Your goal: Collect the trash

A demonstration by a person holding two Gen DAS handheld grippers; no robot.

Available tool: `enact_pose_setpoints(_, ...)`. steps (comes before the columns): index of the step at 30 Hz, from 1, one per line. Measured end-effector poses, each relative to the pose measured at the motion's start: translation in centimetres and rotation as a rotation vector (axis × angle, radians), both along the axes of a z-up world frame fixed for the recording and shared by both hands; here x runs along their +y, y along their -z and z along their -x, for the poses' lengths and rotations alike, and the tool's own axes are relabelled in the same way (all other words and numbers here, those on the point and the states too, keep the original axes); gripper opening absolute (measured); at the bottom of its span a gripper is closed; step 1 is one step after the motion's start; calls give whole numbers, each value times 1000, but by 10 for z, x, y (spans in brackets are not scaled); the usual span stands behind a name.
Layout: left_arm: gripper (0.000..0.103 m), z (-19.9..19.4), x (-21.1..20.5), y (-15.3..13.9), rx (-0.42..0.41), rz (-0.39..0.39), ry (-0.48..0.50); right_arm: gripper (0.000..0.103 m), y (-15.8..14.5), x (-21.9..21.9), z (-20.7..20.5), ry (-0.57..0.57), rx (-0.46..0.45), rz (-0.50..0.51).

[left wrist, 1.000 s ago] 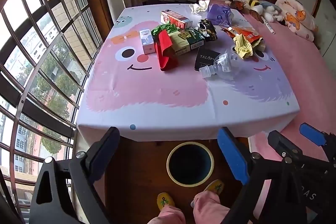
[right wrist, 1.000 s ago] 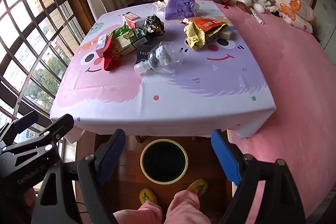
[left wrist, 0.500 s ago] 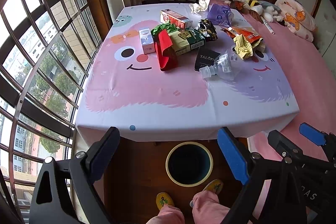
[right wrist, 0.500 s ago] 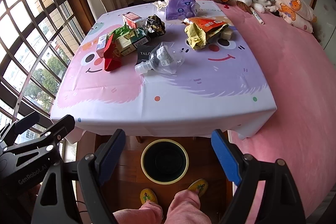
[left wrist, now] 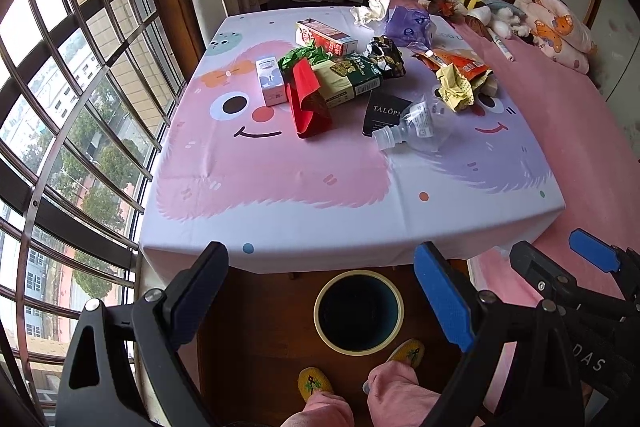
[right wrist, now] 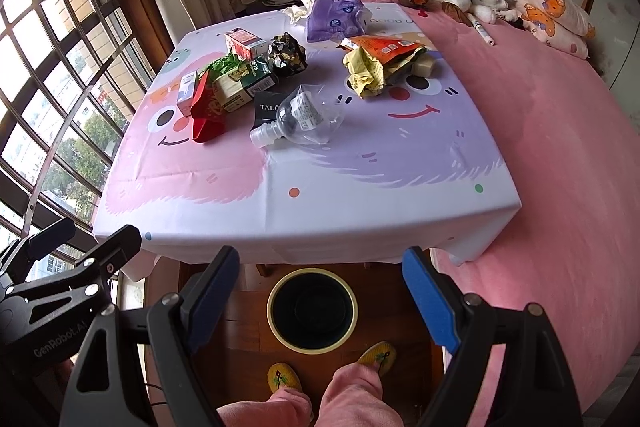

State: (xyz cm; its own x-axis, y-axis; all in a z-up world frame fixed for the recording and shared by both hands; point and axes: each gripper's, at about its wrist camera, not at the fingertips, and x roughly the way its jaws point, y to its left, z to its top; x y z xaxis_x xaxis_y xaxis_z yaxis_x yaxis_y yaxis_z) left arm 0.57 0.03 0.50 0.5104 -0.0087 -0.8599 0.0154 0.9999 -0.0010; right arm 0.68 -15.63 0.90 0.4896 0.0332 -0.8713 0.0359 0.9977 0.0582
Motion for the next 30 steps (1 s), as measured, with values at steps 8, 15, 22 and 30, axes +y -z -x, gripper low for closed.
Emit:
enact_pose_setpoints(8,93,1,1,-2,-5,-10,13,84,0,1,0,1,0,2)
enact_pose_setpoints(15,92,0,0,-2,-8,-8,9,84,0,1,0,0,-1,-1)
enact_pose_setpoints(22,92,-3,6,-6,-16,-10,28,84,-2,4,0,12,-3,6)
enact_pose_setpoints(30,92,-5,9,-9,-31,-3,73,84,-6,11,1,49,-2,14)
